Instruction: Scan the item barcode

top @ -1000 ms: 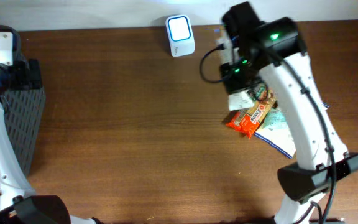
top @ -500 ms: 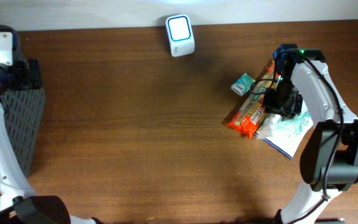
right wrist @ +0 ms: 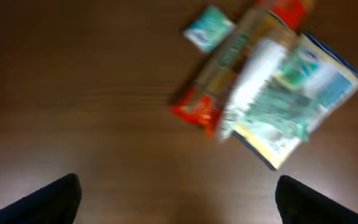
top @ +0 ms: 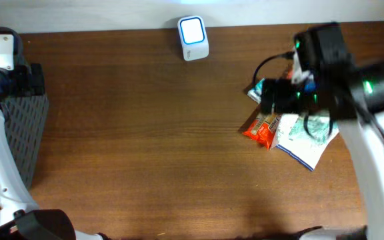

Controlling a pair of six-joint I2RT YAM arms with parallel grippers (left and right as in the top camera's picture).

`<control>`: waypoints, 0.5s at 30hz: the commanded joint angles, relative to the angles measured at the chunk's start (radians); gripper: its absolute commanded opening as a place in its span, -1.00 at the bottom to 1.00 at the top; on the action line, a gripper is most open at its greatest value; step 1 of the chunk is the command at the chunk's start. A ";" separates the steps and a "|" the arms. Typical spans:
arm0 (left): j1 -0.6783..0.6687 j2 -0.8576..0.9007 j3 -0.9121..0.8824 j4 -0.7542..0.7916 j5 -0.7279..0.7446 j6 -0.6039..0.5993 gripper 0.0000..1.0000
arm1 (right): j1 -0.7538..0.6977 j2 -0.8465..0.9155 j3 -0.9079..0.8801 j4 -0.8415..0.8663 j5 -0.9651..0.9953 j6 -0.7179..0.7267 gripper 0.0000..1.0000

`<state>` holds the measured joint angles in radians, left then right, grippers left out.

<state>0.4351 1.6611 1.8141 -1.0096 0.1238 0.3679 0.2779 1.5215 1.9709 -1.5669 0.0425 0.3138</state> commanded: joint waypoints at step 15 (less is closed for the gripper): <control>0.006 0.000 0.004 -0.001 0.008 0.016 0.98 | 0.298 -0.211 0.011 -0.013 -0.030 0.007 0.97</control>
<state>0.4355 1.6611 1.8141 -1.0096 0.1238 0.3679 0.5713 1.3380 1.9732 -1.5753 -0.0048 0.3149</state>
